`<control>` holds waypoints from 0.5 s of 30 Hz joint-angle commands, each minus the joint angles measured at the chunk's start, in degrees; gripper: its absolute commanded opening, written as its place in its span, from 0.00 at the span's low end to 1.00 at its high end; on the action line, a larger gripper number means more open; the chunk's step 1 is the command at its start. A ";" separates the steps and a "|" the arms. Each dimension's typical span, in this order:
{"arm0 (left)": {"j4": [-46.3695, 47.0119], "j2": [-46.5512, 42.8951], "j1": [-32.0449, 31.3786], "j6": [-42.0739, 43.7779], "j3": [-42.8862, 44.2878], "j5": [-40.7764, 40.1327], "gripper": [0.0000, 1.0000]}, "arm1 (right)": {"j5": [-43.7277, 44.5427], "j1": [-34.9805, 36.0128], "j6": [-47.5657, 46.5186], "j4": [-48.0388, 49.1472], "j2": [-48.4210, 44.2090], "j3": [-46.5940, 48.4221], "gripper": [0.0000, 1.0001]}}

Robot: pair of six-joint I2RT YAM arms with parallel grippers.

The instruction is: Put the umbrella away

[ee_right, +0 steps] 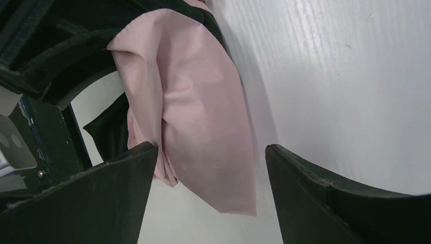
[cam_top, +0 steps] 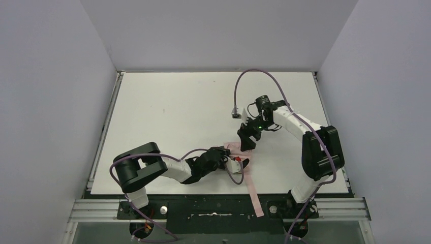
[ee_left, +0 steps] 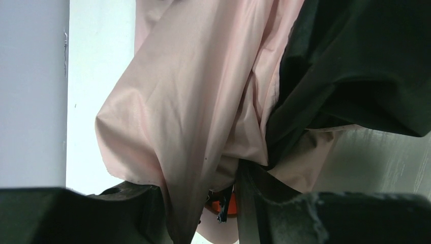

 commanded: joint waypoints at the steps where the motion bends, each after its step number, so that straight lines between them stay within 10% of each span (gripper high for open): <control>1: -3.77 2.04 -0.61 0.97 -1.39 0.47 0.00 | 0.36 1.47 -2.99 2.07 0.28 -1.74 0.80; 15: -2.23 1.81 -0.25 -2.66 0.07 -5.21 0.00 | 7.05 6.04 -4.35 2.68 7.49 -5.93 0.56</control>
